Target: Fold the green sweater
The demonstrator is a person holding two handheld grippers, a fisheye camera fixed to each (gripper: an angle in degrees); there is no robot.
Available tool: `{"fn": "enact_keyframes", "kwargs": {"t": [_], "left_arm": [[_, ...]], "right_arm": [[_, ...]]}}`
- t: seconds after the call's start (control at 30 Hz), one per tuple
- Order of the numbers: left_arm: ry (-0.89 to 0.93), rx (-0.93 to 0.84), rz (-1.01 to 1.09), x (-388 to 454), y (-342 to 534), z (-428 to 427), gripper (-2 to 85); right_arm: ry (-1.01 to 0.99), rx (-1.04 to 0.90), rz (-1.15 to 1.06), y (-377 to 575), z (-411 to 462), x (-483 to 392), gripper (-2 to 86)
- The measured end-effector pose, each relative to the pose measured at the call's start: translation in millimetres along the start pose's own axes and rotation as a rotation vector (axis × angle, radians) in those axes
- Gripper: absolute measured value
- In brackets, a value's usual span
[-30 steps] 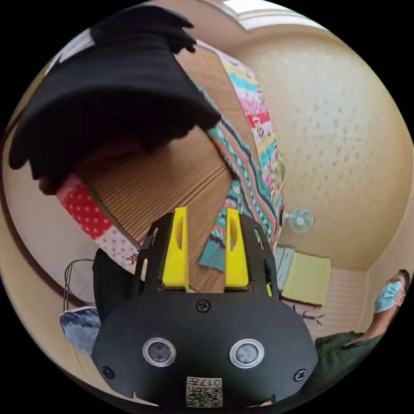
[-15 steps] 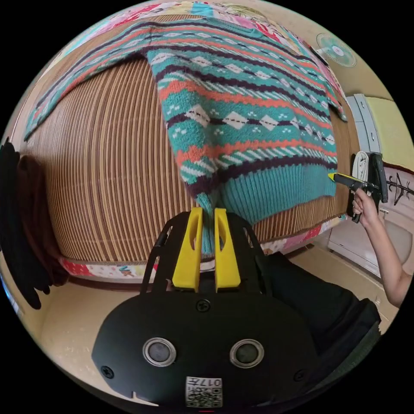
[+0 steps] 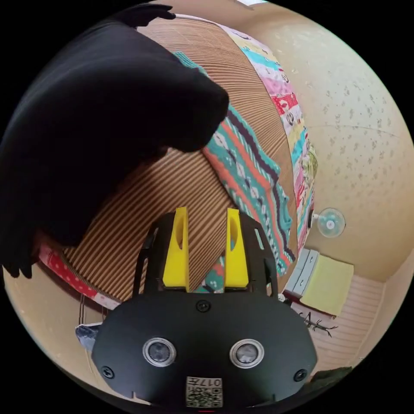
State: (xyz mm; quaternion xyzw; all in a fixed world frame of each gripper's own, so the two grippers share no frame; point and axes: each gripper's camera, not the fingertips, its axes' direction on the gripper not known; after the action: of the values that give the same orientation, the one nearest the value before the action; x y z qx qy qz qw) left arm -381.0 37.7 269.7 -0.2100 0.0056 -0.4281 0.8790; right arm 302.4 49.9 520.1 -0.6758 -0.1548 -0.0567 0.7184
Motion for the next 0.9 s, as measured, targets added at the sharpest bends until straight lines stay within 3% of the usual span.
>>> {"fn": "enact_keyframes", "kwargs": {"t": [0.1,0.27,0.5,0.6,0.73,0.9], "left_arm": [[-0.080,0.111,-0.079,7,-15,13,12.5],[0.243,0.302,-0.270,-21,3,27,8.8],[0.209,0.302,-0.281,-6,11,34,4.4],[0.253,0.393,-0.081,48,33,7,3.7],[0.083,0.534,0.535,213,135,-15,3.4],[-0.110,0.422,1.295,367,313,88,3.2]], "right_arm": [[0.027,0.001,0.031,0,3,-10,6.6],[0.074,0.003,0.091,1,10,-25,6.6],[0.138,-0.022,0.142,3,22,-42,6.4],[0.091,-0.022,0.180,7,25,-36,6.4],[0.069,-0.017,0.177,15,31,-32,6.3],[0.078,-0.034,0.128,26,41,-29,6.3]]}}
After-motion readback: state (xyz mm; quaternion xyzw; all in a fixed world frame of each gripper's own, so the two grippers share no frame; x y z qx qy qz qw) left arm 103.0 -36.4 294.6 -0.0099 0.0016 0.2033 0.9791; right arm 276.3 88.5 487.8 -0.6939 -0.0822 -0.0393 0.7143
